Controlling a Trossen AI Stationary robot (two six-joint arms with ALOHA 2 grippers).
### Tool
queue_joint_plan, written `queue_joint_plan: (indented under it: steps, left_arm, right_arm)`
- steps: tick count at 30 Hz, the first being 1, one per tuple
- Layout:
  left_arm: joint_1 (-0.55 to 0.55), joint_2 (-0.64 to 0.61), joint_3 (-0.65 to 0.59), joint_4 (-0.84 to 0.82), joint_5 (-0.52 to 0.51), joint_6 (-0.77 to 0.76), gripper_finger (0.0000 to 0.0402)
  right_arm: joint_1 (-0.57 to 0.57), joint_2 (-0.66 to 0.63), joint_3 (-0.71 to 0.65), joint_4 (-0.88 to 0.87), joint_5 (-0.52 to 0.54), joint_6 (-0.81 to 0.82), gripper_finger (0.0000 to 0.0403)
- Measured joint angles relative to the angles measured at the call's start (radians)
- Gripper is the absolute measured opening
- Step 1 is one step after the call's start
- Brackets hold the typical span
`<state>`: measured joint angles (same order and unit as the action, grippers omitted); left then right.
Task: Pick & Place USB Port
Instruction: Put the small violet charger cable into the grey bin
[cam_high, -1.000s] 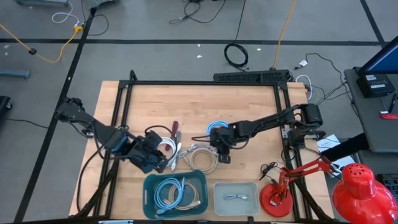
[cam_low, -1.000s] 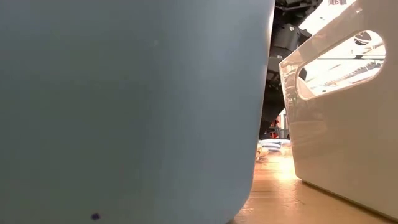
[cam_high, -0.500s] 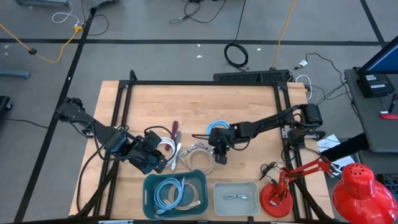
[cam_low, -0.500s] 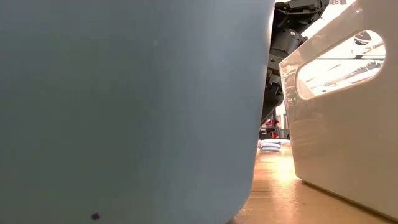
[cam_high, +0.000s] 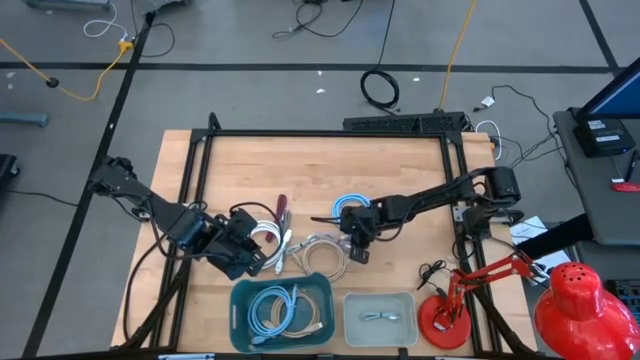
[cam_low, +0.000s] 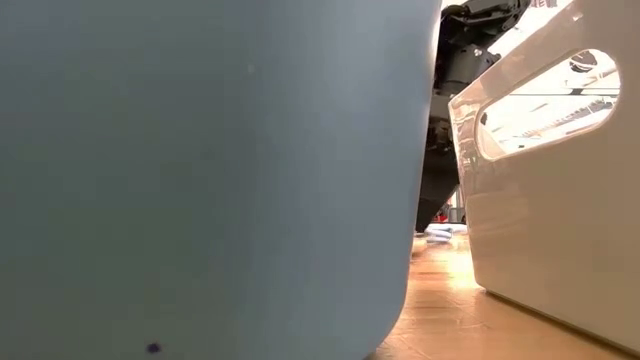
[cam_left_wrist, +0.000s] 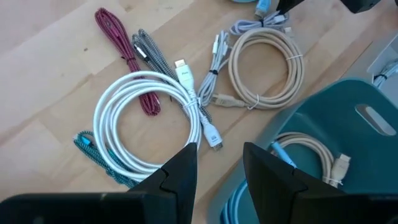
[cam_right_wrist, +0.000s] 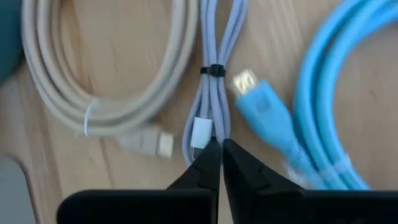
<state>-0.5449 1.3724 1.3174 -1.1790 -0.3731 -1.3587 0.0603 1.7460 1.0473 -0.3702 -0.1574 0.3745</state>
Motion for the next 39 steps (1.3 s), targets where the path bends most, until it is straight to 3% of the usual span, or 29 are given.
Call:
queue_joint_plan:
  steps: [13,23,30,39]
  left_arm:
    - [0.000,0.000,0.000,-0.052,-0.030,0.029,0.0131]
    - [0.000,0.000,0.000,-0.120,-0.039,0.038,0.0131]
    - [0.000,0.000,0.001,-0.163,-0.047,0.040,0.0131]
    - [0.000,0.000,0.000,-0.196,-0.046,0.045,0.0131]
  right_arm:
    - [0.009,-0.180,0.095,-0.235,0.022,-0.004,0.0001]
    - [0.151,-0.301,0.168,-0.506,-0.234,0.087,0.0000]
    - [0.303,-0.287,0.172,-0.456,-0.396,0.202,0.0000]
    - [0.380,-0.260,0.172,-0.345,-0.397,0.280,0.0000]
